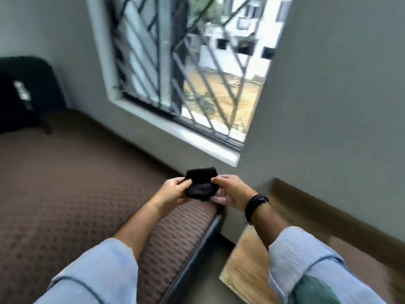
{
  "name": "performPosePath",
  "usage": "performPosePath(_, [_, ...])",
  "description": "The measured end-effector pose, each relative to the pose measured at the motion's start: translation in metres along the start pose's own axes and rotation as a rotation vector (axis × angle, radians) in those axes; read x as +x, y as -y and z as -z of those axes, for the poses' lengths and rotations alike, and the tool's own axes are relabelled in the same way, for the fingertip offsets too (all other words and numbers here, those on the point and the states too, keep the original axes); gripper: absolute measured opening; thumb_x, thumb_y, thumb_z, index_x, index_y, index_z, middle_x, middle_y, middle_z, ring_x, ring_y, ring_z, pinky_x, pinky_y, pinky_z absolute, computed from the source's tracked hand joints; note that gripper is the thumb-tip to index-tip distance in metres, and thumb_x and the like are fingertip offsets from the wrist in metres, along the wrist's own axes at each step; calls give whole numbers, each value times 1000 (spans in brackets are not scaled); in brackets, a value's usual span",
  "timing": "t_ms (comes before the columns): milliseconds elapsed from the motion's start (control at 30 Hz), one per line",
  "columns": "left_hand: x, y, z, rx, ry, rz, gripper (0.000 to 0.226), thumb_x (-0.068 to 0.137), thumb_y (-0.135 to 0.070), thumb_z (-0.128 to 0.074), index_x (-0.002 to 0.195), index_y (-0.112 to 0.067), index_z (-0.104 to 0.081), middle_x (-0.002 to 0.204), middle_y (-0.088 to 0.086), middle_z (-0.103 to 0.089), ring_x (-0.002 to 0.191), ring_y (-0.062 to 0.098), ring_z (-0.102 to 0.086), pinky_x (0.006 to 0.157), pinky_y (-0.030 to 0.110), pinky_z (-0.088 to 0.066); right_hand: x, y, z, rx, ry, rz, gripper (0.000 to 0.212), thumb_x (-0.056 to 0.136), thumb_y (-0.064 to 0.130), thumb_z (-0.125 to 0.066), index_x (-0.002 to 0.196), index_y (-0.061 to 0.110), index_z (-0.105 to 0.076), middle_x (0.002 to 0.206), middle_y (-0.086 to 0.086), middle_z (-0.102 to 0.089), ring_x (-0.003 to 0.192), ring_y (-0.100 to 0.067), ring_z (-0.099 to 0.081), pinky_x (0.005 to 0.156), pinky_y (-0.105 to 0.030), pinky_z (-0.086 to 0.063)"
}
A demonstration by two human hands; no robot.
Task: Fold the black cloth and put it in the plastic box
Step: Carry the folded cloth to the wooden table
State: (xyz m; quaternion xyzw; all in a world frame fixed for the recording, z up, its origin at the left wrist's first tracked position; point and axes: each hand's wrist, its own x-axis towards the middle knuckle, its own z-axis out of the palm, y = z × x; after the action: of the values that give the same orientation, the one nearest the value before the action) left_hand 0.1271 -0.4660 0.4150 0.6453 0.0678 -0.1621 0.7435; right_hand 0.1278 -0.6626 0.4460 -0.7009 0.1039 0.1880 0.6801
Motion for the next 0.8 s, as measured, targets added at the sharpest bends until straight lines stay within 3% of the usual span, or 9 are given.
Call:
performPosePath(67, [-9,-6,-61,84,96,3,18,107,-15,-53,99,-16,-70,84,1,-71,59,2,-69,52,16,-55,-48,1,50,66,-87,4,4,100,13,-58,102,12,-62,95,-7,-68,80,-18,-66,78,-34,-57])
performPosePath(167, [-25,-9,-167,247,232,-41,22,106,-16,-55,91,-14,-71,78,4,-67,52,1,-65,51,17,-53,-124,-8,135,118,-308,18,20,99,15,-61,118,8,-66,106,-10,-68,94,-21,-66,75,-33,-58])
performPosePath(233, [-37,-6,-228,314,309,-50,23,105,-17,-57,88,-14,-71,76,6,-65,52,4,-63,52,17,-54,-168,-17,181,121,-447,9,19,98,17,-63,116,13,-67,103,-7,-69,86,-18,-67,66,-29,-54])
performPosePath(333, [-61,5,-314,327,437,-16,19,105,-18,-57,92,-13,-70,75,1,-71,61,8,-68,56,20,-58,-233,-36,243,153,-607,1,6,96,18,-66,101,16,-64,94,-6,-67,76,-17,-63,70,-31,-52])
performPosePath(400, [-77,15,-360,347,485,-9,15,105,-17,-58,99,-8,-69,78,1,-73,69,11,-71,56,19,-58,-268,-51,276,182,-666,-1,7,96,17,-66,101,12,-64,94,-12,-67,73,-20,-62,68,-32,-52])
performPosePath(500, [-108,33,-426,345,550,27,12,106,-14,-56,105,-6,-65,98,10,-71,93,21,-69,67,22,-60,-317,-74,324,209,-720,-20,5,97,16,-64,100,12,-64,98,-12,-67,78,-22,-62,67,-31,-50])
performPosePath(633, [-140,56,-502,352,598,69,21,107,-9,-53,90,-11,-64,93,8,-69,87,19,-68,61,21,-61,-369,-106,381,242,-721,-88,9,99,19,-62,91,23,-61,90,2,-66,80,-12,-61,72,-28,-50])
performPosePath(733, [-148,83,-547,445,541,56,12,102,-5,-61,104,3,-69,108,20,-71,104,35,-73,86,45,-65,-390,-130,414,147,-804,-125,15,97,12,-64,83,17,-60,81,-2,-64,68,-16,-59,67,-33,-53])
performPosePath(800, [-148,103,-568,640,465,-32,14,96,-7,-69,100,6,-73,104,22,-73,100,38,-75,92,52,-62,-395,-146,429,20,-856,-145,17,94,7,-67,80,13,-60,83,-9,-67,70,-23,-65,77,-42,-60])
